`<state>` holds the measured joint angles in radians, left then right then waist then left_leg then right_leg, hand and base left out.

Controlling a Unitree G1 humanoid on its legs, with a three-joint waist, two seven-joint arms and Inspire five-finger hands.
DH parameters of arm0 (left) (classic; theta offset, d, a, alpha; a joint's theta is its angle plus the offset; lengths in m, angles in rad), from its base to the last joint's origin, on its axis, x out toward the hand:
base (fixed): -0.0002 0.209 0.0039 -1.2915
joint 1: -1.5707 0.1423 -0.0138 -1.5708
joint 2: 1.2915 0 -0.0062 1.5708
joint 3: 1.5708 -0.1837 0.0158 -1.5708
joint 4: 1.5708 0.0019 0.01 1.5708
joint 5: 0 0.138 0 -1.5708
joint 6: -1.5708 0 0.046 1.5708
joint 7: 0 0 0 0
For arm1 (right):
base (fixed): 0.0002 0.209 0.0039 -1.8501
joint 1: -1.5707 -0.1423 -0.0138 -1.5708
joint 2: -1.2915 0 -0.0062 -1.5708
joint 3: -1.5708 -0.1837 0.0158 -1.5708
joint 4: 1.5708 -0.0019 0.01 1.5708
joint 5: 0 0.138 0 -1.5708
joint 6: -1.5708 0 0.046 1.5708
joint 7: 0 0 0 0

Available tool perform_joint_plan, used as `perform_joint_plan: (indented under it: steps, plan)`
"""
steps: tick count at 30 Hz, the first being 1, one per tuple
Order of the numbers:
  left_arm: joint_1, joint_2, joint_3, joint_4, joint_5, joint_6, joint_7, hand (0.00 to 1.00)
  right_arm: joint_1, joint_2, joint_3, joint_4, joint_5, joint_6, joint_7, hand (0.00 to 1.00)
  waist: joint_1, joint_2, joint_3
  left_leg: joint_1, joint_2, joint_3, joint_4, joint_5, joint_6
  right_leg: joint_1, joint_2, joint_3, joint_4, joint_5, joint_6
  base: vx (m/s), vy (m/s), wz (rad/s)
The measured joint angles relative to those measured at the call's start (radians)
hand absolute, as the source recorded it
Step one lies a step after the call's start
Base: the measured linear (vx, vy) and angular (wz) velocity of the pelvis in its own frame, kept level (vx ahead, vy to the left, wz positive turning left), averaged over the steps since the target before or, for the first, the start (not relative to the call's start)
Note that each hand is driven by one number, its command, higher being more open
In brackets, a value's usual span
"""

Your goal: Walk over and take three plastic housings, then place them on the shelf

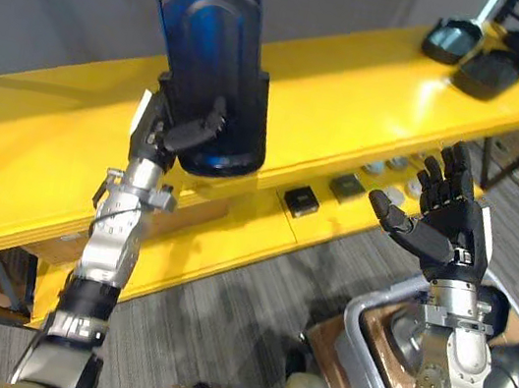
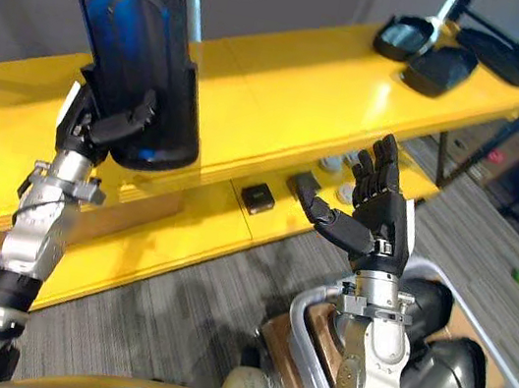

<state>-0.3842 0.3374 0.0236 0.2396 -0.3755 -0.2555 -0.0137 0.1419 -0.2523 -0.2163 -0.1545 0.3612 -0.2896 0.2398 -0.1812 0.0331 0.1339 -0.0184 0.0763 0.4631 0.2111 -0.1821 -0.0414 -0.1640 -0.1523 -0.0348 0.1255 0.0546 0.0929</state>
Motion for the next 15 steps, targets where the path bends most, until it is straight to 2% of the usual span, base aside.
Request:
perform_joint_plan:
  steps: [2,8,11,15]
  plan:
    - [-0.096,0.019,0.000,0.021,-0.062,0.004,0.042,0.00,-0.010,-0.048,0.003,0.000,0.001,0.000,0.018,1.00,-0.020,0.004,0.040,-0.042,-0.001,0.002,0.022,-0.001,0.002,-0.059,-0.003,0.016,0.046,-0.012,0.000,-0.13,-0.037,-0.10]
    - [-0.218,0.023,0.000,0.044,-0.169,0.004,0.144,0.00,-0.097,-0.117,0.074,0.000,0.008,0.039,0.021,1.00,-0.043,0.042,0.122,-0.082,0.000,0.026,0.029,0.014,0.004,-0.133,-0.001,0.046,0.089,-0.012,0.000,-0.08,-0.026,-0.10]
    - [-0.265,0.027,0.000,0.079,-0.177,0.008,0.178,0.00,-0.098,-0.117,0.107,0.000,0.008,0.054,0.036,1.00,-0.048,0.043,0.138,-0.090,0.002,0.035,0.024,0.021,0.004,-0.152,-0.001,0.058,0.101,-0.014,-0.003,-0.03,-0.008,-0.08]
    - [-0.338,0.043,0.000,0.116,-0.222,0.048,0.268,0.00,-0.084,-0.116,0.175,-0.014,0.010,0.068,0.047,1.00,-0.063,0.039,0.169,-0.113,0.001,0.044,0.009,0.035,0.004,-0.186,-0.001,0.065,0.113,-0.013,-0.003,0.00,0.000,0.00]
